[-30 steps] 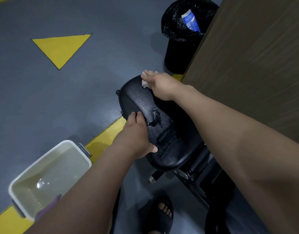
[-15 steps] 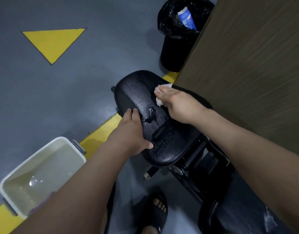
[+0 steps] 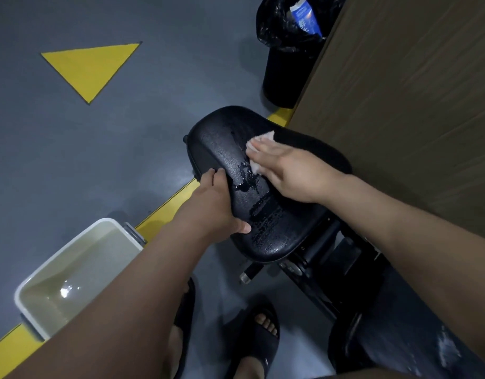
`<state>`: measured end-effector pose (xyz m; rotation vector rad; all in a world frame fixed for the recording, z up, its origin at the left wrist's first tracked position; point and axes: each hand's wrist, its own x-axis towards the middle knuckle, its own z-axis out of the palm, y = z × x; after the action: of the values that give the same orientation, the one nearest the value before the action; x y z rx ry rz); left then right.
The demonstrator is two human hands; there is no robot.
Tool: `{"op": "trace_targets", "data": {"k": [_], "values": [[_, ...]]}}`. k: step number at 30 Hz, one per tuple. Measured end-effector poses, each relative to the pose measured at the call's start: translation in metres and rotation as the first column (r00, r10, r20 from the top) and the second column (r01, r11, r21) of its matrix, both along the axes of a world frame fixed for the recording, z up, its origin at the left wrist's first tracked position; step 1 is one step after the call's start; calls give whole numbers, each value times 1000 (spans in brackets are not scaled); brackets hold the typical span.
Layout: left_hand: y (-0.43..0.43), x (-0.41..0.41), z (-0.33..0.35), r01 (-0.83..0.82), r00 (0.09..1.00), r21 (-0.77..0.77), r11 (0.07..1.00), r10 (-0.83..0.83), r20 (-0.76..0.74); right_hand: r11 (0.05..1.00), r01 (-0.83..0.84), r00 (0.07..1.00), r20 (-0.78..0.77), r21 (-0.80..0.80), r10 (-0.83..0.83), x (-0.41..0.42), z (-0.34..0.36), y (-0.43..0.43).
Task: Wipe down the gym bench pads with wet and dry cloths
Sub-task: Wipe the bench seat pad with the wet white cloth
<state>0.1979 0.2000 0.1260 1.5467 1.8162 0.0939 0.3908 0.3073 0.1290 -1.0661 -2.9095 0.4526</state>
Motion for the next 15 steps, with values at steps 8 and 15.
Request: {"op": "trace_targets", "data": {"k": [8,15], "values": [[-2,-1,-2,0,1000,12,1000,0,5,998,66,996,64,12,-67,-24,-2,9],[-3,-3,-6,-6,1000,28,1000,6,22,996,77,973,212,52,-86,-110,-6,79]]}}
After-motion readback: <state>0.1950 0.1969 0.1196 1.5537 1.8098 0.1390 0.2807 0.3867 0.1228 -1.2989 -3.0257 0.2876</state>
